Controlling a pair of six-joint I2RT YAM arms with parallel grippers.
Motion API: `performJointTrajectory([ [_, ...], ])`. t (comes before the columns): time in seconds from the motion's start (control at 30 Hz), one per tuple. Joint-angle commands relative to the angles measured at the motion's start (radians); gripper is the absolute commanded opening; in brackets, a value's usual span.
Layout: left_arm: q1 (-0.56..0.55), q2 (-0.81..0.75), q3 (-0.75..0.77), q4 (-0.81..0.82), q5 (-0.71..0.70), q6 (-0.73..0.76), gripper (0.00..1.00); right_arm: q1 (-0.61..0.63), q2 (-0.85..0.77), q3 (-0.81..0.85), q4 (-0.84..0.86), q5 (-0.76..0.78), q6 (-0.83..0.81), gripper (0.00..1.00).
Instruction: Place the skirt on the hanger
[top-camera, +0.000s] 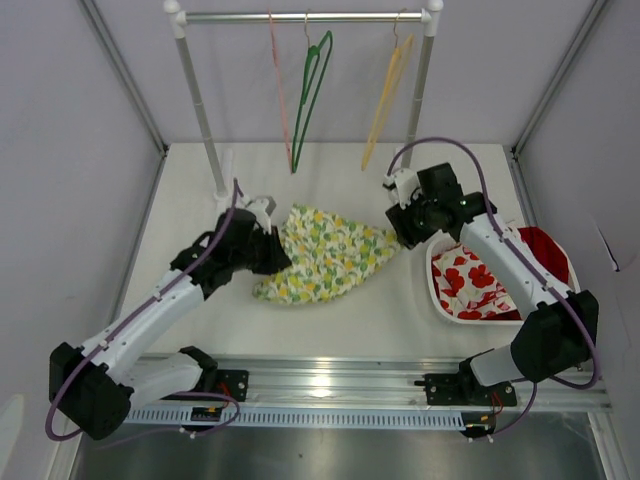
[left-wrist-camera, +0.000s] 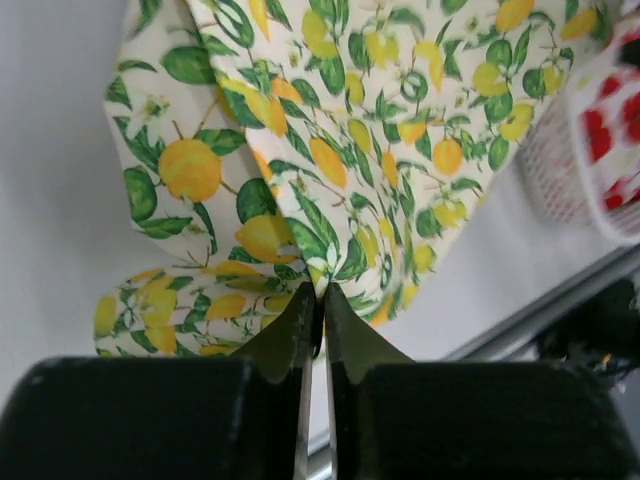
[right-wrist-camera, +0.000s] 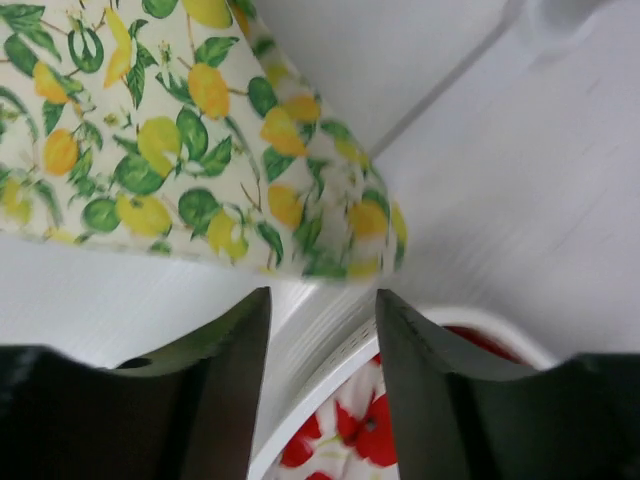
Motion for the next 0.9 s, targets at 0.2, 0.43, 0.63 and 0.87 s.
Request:
performJointTrajectory([
  [0.2,-0.106,-0.081,-0.317,0.142,0.051,-0.149,0.67,-0.001,-0.075,-0.177,0.029,-0.003,0.015,0.73],
  [0.43,-0.102,0.000,-0.166,0.085,-0.164,-0.157,0.56,0.112,0.060,-0.041,0.034,-0.012,0.065,0.71],
  [0.63,-0.062,0.001,-0.149,0.004,-0.322,-0.202,0.55,0.215,0.198,0.010,0.055,-0.011,0.067,0.68],
  [0.87,-0.030,-0.070,-0.267,0.045,-0.338,-0.324,0.53,0.232,0.375,0.151,0.080,-0.055,0.067,0.67],
])
